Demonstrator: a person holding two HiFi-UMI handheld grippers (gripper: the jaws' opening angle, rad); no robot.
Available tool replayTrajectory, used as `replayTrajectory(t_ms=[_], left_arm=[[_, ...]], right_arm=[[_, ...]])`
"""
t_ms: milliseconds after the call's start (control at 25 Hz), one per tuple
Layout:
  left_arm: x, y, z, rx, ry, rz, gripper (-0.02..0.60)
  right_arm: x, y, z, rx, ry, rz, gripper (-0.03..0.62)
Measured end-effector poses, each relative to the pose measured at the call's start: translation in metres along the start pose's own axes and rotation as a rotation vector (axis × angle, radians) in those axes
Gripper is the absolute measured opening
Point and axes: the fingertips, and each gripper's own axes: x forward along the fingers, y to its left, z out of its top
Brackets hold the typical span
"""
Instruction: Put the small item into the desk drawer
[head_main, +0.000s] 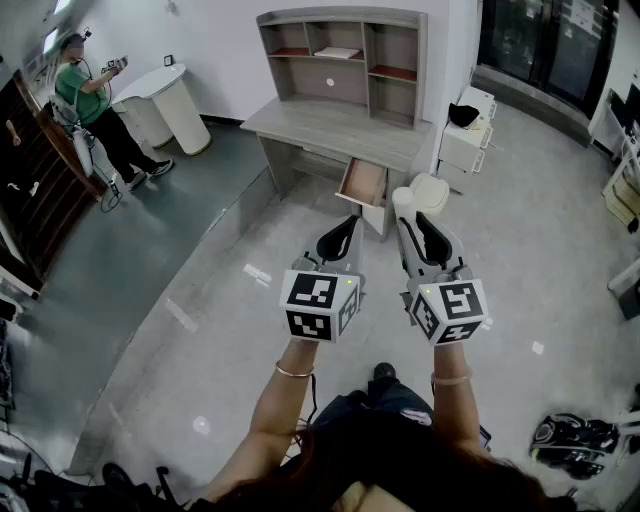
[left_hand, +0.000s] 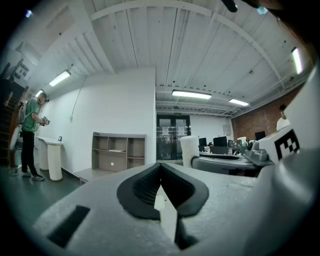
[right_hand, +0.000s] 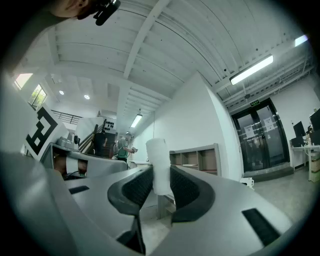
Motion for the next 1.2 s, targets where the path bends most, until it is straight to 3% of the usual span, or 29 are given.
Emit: replayTrajectory(t_ms=[280, 800, 1200], left_arm=[[0.03, -0.003, -0.002, -0.009, -0.002, 0.017, 0.015], [0.116, -0.01, -0.003, -0.017, 0.006, 0.054, 0.015], [0.15, 0.006, -0.004, -0.036, 0.013, 0.101, 0.015]], right_arm=[[0.011, -0.02, -0.001, -0.052, -0.011, 0.019, 0.101], [0.053, -0.097, -0.016, -0.012, 0.004, 0.054, 0.1], [0.087, -0.116, -0.026, -0.013, 0.013, 0.093, 0.1]])
